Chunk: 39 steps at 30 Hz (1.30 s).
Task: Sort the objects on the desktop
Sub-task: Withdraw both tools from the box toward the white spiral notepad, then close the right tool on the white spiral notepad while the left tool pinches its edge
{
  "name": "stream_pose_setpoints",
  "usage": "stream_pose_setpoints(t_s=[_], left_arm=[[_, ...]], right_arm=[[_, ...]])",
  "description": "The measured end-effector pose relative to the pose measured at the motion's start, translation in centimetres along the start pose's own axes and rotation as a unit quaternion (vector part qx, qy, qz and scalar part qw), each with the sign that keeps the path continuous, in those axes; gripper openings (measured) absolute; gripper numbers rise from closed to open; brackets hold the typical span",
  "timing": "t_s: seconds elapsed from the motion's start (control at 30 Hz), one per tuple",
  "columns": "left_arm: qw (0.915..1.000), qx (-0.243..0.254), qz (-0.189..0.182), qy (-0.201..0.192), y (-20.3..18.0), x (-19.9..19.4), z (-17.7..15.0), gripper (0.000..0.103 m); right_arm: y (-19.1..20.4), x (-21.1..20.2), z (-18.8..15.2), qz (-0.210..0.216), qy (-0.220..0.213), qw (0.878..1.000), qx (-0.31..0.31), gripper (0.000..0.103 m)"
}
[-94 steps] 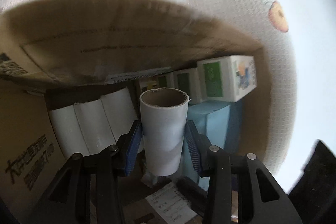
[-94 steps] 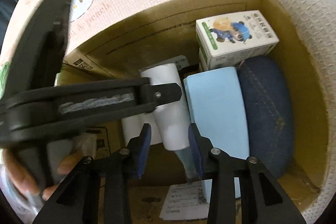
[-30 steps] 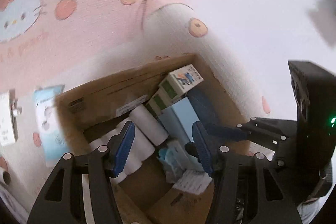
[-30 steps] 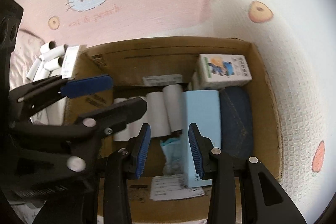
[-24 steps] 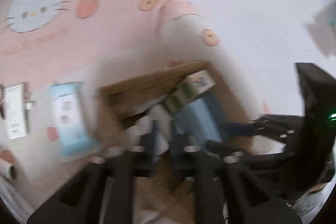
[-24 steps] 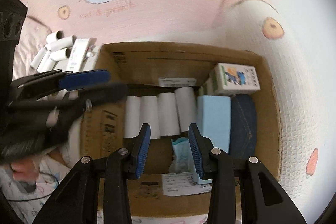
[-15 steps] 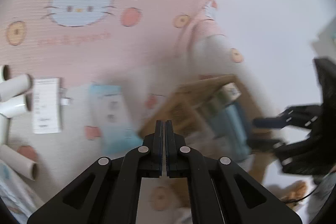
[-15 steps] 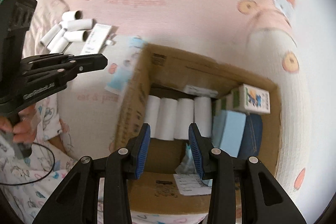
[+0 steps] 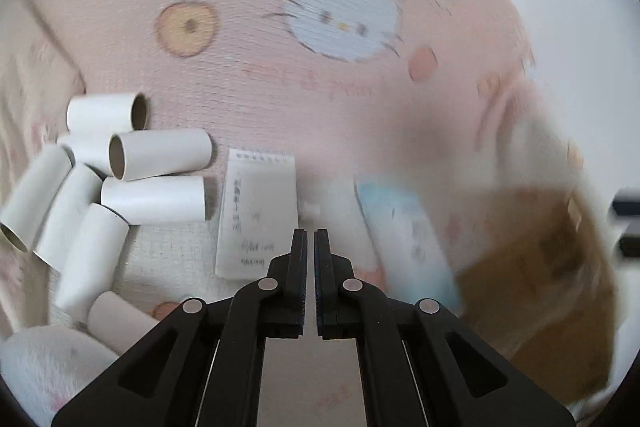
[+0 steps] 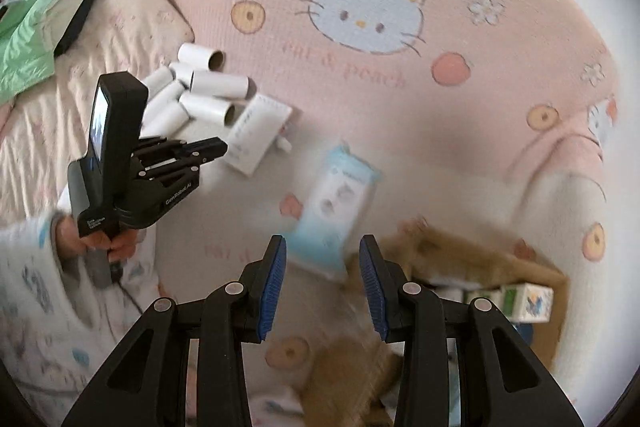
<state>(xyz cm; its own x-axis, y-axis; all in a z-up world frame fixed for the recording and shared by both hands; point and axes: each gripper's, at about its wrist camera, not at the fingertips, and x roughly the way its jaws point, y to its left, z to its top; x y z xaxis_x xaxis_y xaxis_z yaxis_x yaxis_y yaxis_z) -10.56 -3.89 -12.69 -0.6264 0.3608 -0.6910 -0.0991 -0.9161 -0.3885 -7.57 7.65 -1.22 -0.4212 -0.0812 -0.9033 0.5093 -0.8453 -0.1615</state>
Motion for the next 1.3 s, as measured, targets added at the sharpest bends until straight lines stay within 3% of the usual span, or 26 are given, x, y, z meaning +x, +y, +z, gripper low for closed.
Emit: stream_pose_setpoints(t_s=[0.07,0.17,0.23,0.27,0.33,0.4,0.57,0.67,0.77,0.8,0.87,0.9,1.07,1.3], left_arm=[[0.9999,-0.013,0.011,-0.003,1.0,0.5,0.8,0.002],[0.9974,-0.056,0.000,0.045,2.8,2.5,1.5,0.008],[0.9906,-0.111,-0.019,0.079,4.6,3.9,1.6,0.037],[0.9870,-0.130,-0.027,0.090,5.3,4.5,1.6,0.042],[0.9807,-0.162,-0.037,0.102,6.4,5.2,1.7,0.042],[0.9805,-0.167,-0.032,0.099,6.8,5.3,2.0,0.044],[0.9748,-0.189,-0.041,0.111,7.9,5.8,2.6,0.055],[0.9646,-0.212,-0.041,0.151,9.5,7.1,2.6,0.056],[0.9535,-0.261,-0.055,0.140,11.2,7.2,2.6,0.056],[0.9534,-0.263,-0.052,0.139,11.5,7.3,2.8,0.056],[0.9542,-0.260,-0.048,0.140,11.7,7.6,3.1,0.056],[0.9540,-0.259,-0.051,0.142,11.7,7.8,3.2,0.056],[0.9453,-0.267,-0.069,0.174,11.5,9.6,2.9,0.056],[0.9472,-0.264,-0.055,0.175,11.6,9.9,3.0,0.056]], right_arm=[[0.5,0.9,0.6,0.010,-0.009,1.000,0.016,0.035],[1.1,2.8,1.4,0.031,-0.022,0.998,0.056,0.035],[1.6,4.3,1.9,0.049,-0.035,0.996,0.072,0.035],[1.8,4.8,2.1,0.053,-0.047,0.994,0.078,0.035],[2.1,6.1,2.4,0.061,-0.081,0.990,0.093,0.035],[2.2,8.0,2.5,0.064,-0.100,0.987,0.108,0.035],[3.0,13.7,2.0,0.099,-0.081,0.984,0.122,0.039],[4.0,15.4,1.9,0.119,-0.070,0.984,0.113,0.040],[5.0,16.8,2.4,0.141,-0.065,0.982,0.106,0.042],[5.4,17.4,2.8,0.149,-0.065,0.981,0.105,0.045],[5.7,18.1,3.3,0.158,-0.066,0.979,0.106,0.064],[5.9,18.7,3.6,0.163,-0.068,0.978,0.110,0.067],[5.6,21.7,4.2,0.186,-0.058,0.969,0.150,0.069],[4.3,25.7,3.6,0.248,-0.050,0.941,0.226,0.076]])
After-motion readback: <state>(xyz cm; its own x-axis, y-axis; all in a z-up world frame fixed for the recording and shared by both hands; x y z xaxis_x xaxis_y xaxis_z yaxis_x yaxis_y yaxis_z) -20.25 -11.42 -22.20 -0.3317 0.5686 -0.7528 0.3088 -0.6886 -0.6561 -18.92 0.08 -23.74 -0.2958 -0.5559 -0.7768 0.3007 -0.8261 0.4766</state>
